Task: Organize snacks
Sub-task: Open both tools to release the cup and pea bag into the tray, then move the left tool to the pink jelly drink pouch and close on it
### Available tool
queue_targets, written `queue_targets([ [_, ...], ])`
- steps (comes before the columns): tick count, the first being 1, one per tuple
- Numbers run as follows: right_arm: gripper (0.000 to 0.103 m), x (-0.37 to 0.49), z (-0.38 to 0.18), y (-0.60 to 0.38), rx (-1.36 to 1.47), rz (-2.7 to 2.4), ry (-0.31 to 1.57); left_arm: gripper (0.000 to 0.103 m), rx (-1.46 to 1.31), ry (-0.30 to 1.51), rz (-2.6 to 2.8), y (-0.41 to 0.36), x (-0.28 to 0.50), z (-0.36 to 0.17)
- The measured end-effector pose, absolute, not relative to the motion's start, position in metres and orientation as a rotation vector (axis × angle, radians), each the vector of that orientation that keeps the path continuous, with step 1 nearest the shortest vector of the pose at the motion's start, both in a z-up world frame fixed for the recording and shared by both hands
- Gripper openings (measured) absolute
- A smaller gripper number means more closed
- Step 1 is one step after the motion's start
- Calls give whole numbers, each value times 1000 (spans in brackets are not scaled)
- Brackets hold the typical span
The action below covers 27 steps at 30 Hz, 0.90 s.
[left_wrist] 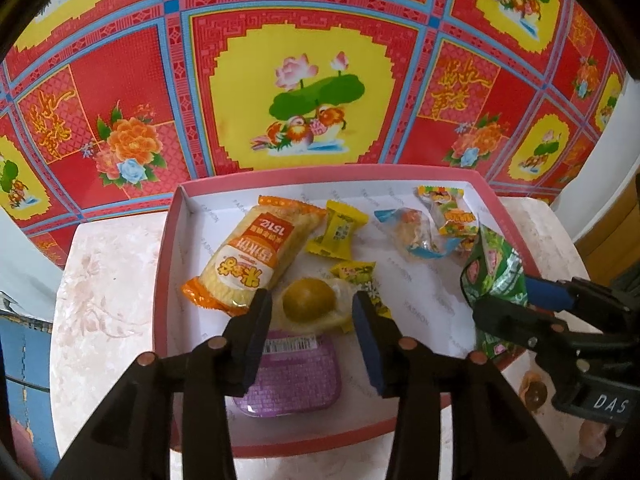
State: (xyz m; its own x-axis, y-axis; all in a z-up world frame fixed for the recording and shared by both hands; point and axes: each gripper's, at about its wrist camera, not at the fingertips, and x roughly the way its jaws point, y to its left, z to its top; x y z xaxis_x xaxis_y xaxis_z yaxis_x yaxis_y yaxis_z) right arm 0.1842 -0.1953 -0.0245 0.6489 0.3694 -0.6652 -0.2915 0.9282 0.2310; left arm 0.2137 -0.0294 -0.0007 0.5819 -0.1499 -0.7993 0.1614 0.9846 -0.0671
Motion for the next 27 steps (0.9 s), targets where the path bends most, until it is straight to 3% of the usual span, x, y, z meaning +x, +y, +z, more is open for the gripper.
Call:
queue_targets([
  [2, 54, 183, -24, -197, 115, 377, 774, 50, 20, 928, -177, -30, 211, 1],
  [27, 54, 122, -18, -238, 156, 328, 736, 51, -30, 921, -244, -39, 139, 33],
])
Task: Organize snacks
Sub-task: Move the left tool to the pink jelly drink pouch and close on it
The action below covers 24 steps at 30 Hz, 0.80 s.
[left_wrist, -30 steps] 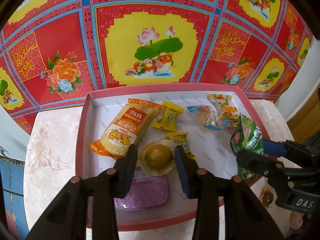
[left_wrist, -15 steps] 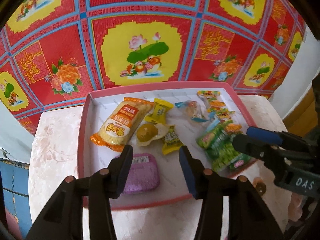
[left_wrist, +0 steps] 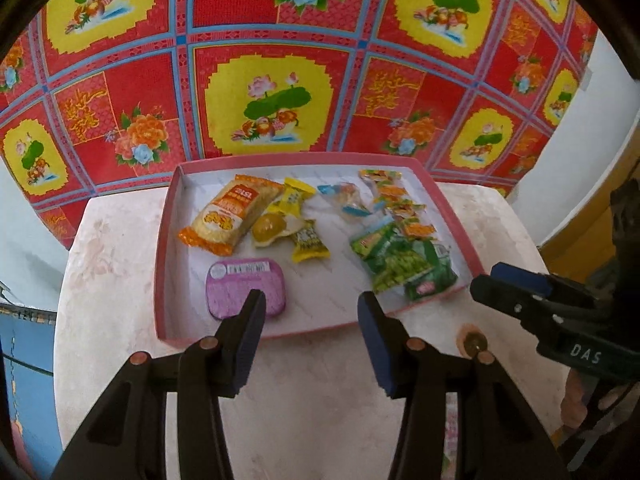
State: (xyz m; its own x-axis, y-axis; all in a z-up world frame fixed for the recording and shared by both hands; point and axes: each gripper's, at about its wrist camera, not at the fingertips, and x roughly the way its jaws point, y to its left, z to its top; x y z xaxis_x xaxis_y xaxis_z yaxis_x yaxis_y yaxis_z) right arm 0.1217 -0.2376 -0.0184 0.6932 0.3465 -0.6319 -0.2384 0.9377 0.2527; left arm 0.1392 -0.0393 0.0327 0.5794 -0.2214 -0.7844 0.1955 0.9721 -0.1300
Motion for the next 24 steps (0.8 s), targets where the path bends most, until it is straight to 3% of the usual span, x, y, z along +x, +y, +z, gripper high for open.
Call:
queue_targets([
  [24, 54, 82, -53, -277, 190, 257, 789, 51, -3, 961, -290, -64, 99, 29],
])
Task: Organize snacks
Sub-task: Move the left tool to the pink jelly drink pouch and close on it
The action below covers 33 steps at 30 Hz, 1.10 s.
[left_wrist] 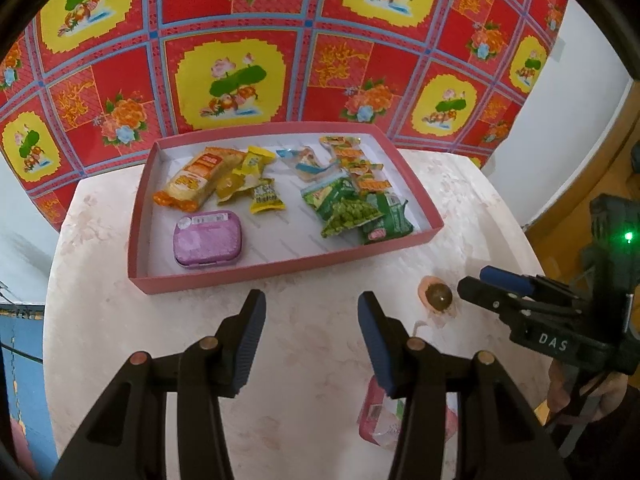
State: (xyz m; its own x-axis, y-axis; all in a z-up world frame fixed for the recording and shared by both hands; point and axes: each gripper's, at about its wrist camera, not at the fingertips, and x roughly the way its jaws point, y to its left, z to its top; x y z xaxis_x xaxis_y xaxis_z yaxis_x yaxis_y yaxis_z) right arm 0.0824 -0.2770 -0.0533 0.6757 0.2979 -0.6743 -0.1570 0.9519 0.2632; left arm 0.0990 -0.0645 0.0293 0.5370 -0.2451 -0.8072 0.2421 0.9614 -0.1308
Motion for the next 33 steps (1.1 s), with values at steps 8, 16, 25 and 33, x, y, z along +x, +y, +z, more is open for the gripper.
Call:
queue_targets([
  [8, 54, 80, -62, -282, 206, 239, 807, 51, -33, 1004, -324, -66, 93, 21],
  [16, 54, 75, -64, -284, 205, 226, 812, 51, -46, 1057, -411, -80, 80, 15],
  [25, 54, 63, -64, -291, 217, 208, 807, 59, 17, 1088, -519, -107, 60, 12],
  [33, 54, 57, -73, -301, 237, 182, 825, 64, 106, 1147, -566, -129, 56, -8],
])
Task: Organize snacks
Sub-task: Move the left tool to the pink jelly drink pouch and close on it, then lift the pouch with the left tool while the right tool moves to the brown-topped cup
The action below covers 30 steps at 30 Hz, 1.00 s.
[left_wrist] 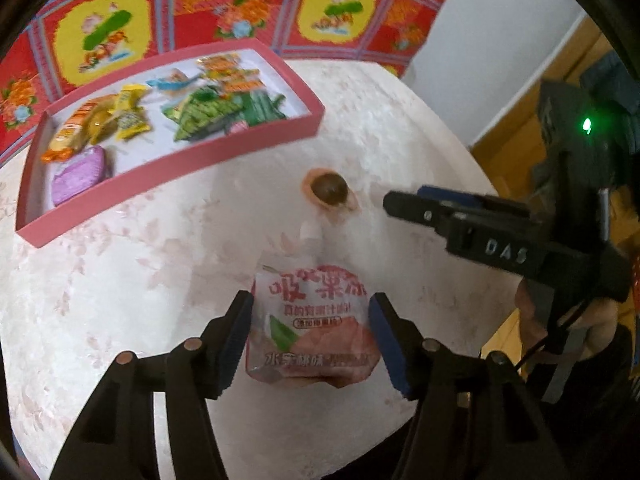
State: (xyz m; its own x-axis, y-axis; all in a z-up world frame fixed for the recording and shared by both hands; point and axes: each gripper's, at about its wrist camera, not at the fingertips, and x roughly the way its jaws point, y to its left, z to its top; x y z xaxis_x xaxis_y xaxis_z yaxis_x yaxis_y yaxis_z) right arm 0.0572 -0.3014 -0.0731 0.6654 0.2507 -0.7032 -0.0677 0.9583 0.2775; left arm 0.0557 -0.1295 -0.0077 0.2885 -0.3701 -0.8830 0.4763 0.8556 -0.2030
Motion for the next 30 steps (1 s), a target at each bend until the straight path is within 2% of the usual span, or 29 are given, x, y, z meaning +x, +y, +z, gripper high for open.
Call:
queue_targets([
  [9, 54, 62, -80, -301, 244, 179, 849, 75, 155, 1181, -576, -139, 56, -21],
  [14, 54, 64, -79, -302, 251, 185, 845, 76, 209, 1168, -545, -146, 58, -24],
  [30, 54, 63, -75, -294, 249, 217, 830, 72, 115, 1111, -427, -106, 69, -9],
])
